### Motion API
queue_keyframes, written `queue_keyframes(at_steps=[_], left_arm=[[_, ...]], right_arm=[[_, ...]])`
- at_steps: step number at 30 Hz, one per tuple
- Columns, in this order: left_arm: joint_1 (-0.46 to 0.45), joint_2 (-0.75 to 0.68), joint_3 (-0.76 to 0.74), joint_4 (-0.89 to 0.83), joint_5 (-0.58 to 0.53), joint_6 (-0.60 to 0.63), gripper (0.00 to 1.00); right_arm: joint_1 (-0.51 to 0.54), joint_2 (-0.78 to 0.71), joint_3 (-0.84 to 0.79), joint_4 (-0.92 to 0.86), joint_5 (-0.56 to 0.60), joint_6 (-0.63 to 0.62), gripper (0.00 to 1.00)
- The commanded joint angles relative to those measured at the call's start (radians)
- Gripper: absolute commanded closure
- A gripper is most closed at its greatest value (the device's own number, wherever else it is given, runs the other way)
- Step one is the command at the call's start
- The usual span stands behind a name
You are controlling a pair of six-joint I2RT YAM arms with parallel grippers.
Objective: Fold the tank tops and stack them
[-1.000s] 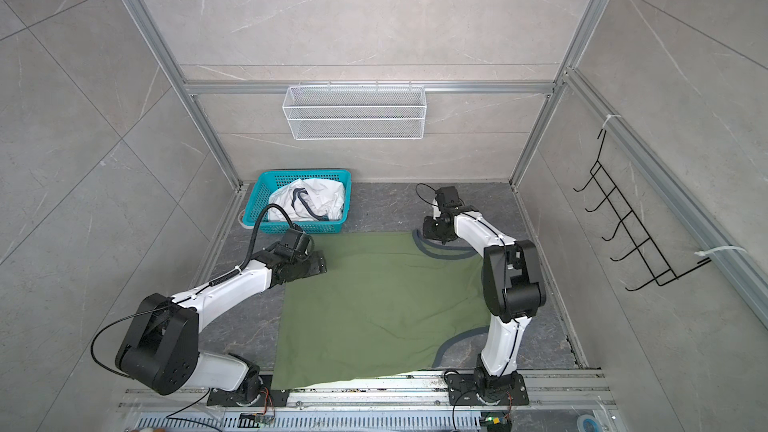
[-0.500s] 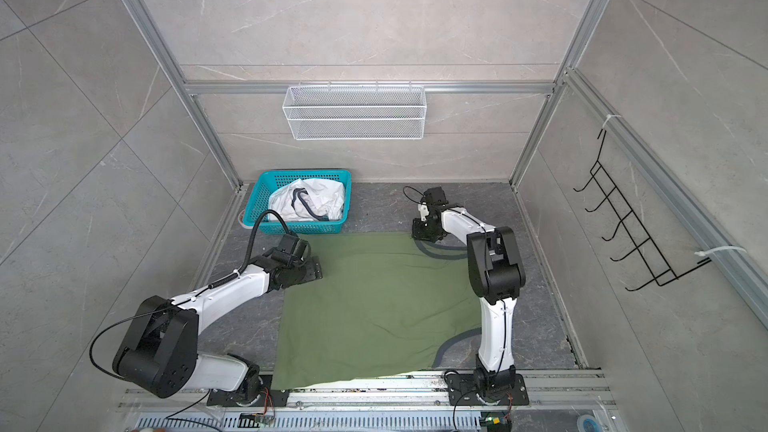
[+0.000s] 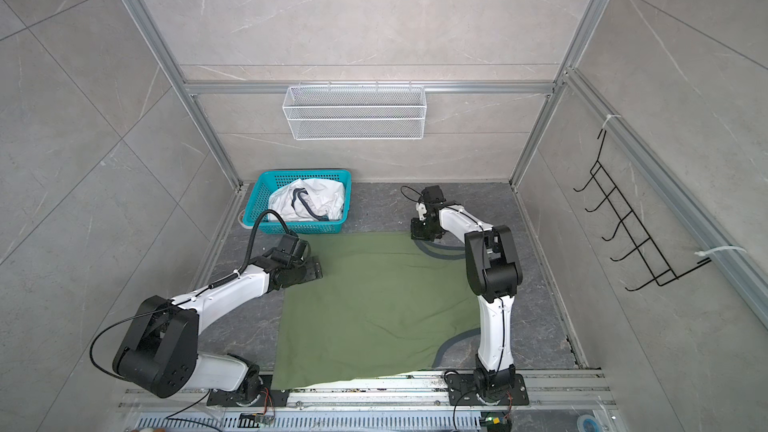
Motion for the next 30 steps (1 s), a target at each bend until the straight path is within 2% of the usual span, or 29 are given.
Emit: queue_keyframes(at_steps=[1,8,16,20,21,22,25,30], left_arm=[[0.005,0.007,-0.003,0.015,-0.009,-0.001,0.18],[0.006,0.013,-0.002,0.023,-0.004,-0.008,0.18],[0.006,0.02,0.015,0.007,0.008,0.001,0.18],[0.006,0.018,0.013,0.007,0.017,0.001,0.18],[0.006,0.019,0.014,0.004,0.023,0.002,0.18],[0.007,0.02,0.016,0.001,0.028,0.002,0.18],[0.006,0.01,0.015,-0.012,0.033,0.005,0.18],[0.002,-0.041,0.002,-0.037,0.059,0.005,0.18]], right_arm=[[0.012,-0.056,0.057,-0.06,0.108,-0.03,1.0],[0.017,-0.006,0.155,-0.138,0.248,-0.073,1.0],[0.026,0.136,0.28,-0.162,0.32,-0.102,1.0],[0.044,0.218,0.369,-0.213,0.424,-0.13,1.0],[0.05,0.237,0.396,-0.235,0.462,-0.133,0.94],[0.051,0.25,0.417,-0.255,0.493,-0.131,0.85],[0.055,0.212,0.395,-0.263,0.519,-0.111,0.63],[0.064,0.024,0.23,-0.216,0.477,-0.057,0.49]])
